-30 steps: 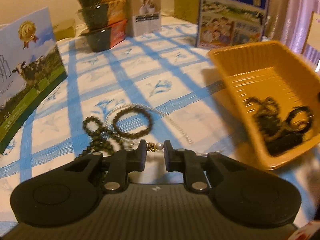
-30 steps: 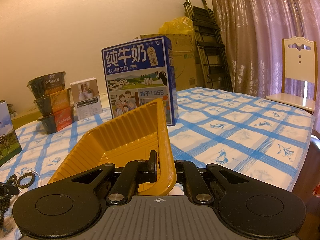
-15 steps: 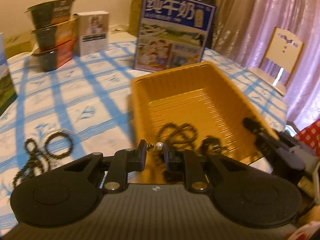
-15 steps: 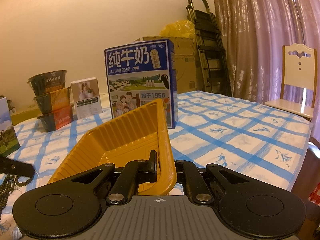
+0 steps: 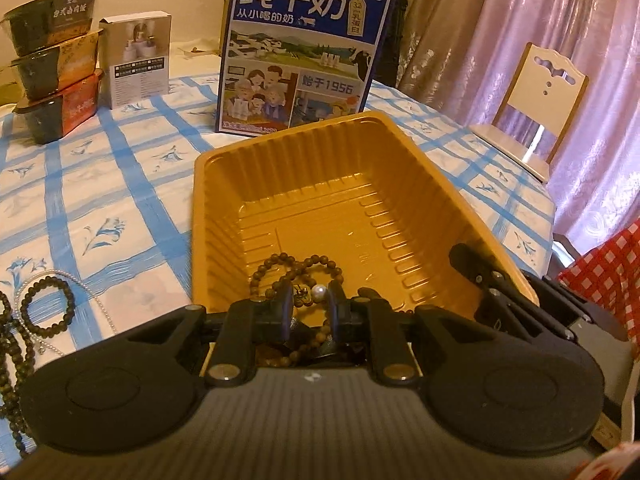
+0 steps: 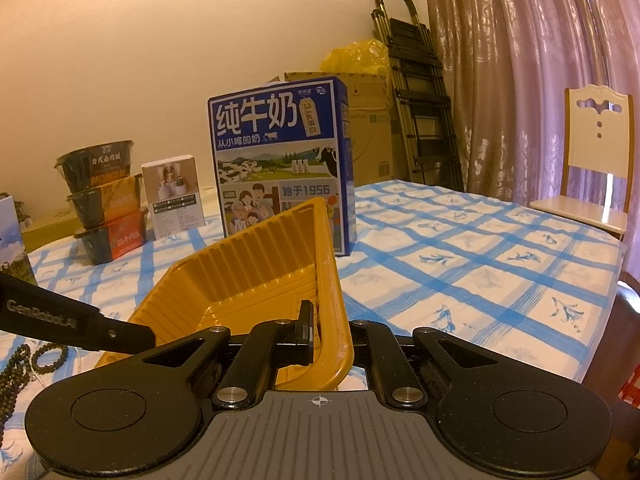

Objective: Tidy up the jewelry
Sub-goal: 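Lower the dark bead bracelet into the orange tray and open the left tool, then grasp a dark bead bracelet from the pile with the left tool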

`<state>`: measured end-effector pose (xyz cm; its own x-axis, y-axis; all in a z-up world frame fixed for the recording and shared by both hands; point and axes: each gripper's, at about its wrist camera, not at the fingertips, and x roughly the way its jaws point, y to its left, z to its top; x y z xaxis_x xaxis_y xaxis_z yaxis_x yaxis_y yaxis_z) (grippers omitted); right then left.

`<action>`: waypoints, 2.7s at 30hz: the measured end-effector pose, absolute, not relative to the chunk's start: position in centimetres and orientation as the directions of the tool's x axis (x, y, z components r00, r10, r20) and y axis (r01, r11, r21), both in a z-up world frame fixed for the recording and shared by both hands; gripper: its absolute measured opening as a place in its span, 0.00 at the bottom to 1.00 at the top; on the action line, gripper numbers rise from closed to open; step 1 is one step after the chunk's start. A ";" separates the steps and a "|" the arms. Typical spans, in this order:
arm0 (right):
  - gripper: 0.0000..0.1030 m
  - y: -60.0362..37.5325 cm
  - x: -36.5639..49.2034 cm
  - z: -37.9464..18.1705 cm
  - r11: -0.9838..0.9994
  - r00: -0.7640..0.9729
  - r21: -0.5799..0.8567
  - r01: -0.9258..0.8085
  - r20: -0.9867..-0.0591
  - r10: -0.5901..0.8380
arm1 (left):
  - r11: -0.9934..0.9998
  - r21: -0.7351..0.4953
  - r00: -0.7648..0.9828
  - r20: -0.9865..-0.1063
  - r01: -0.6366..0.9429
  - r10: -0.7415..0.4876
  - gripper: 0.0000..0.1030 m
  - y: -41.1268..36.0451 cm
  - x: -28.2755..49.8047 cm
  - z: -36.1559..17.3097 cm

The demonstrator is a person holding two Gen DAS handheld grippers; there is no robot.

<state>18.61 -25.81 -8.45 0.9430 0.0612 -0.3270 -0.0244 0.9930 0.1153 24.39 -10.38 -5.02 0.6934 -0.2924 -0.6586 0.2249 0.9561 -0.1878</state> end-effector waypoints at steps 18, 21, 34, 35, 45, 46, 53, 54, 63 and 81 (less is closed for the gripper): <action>0.07 -25.8 18.6 -8.4 0.993 0.943 0.115 -0.025 -0.327 0.061 | 0.951 -0.208 0.682 -0.663 0.229 -0.309 0.16 -11.3 25.7 -6.0; 0.07 -25.8 18.6 -8.4 0.993 0.943 0.114 -0.024 -0.327 0.061 | 0.946 -0.226 0.685 -0.652 0.232 -0.324 0.24 -11.2 25.6 -5.8; 0.07 -25.7 18.6 -8.7 0.992 0.941 0.122 -0.021 -0.333 0.061 | 0.985 -0.156 0.783 -0.602 0.073 -0.153 0.38 -3.1 21.8 -2.5; 0.07 -25.7 18.6 -8.7 0.992 0.941 0.122 -0.021 -0.334 0.061 | 0.989 -0.144 0.785 -0.608 0.044 -0.123 0.38 -1.9 21.3 -2.4; 0.07 -25.7 18.6 -8.8 0.993 0.940 0.119 -0.018 -0.336 0.058 | 0.990 -0.045 0.727 -0.683 -0.135 0.068 0.38 5.1 16.3 -3.7; 0.07 -25.7 18.6 -8.8 0.993 0.940 0.118 -0.018 -0.336 0.057 | 0.988 -0.046 0.720 -0.690 -0.144 0.073 0.38 5.3 15.8 -4.0; 0.07 -25.8 18.6 -8.8 0.994 0.939 0.112 -0.014 -0.340 0.051 | 0.984 -0.067 0.689 -0.722 -0.165 0.066 0.37 5.4 14.2 -5.6; 0.07 -25.9 18.6 -8.8 0.994 0.939 0.113 -0.014 -0.340 0.052 | 0.985 -0.066 0.686 -0.725 -0.161 0.063 0.37 5.3 14.2 -5.7; 0.07 -25.8 18.6 -8.8 0.993 0.939 0.114 -0.014 -0.341 0.052 | 0.996 -0.023 0.691 -0.721 -0.090 0.046 0.37 4.0 15.4 -6.8; 0.07 -25.8 18.5 -8.9 0.993 0.938 0.115 -0.017 -0.343 0.055 | 0.995 -0.027 0.662 -0.749 -0.093 0.042 0.20 4.1 21.5 -10.5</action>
<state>18.53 -25.78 -8.85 0.9378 0.0553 -0.3429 -0.0165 0.9932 0.1148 21.51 4.09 -10.51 0.6615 0.0419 -0.7487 -0.0932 0.9953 -0.0267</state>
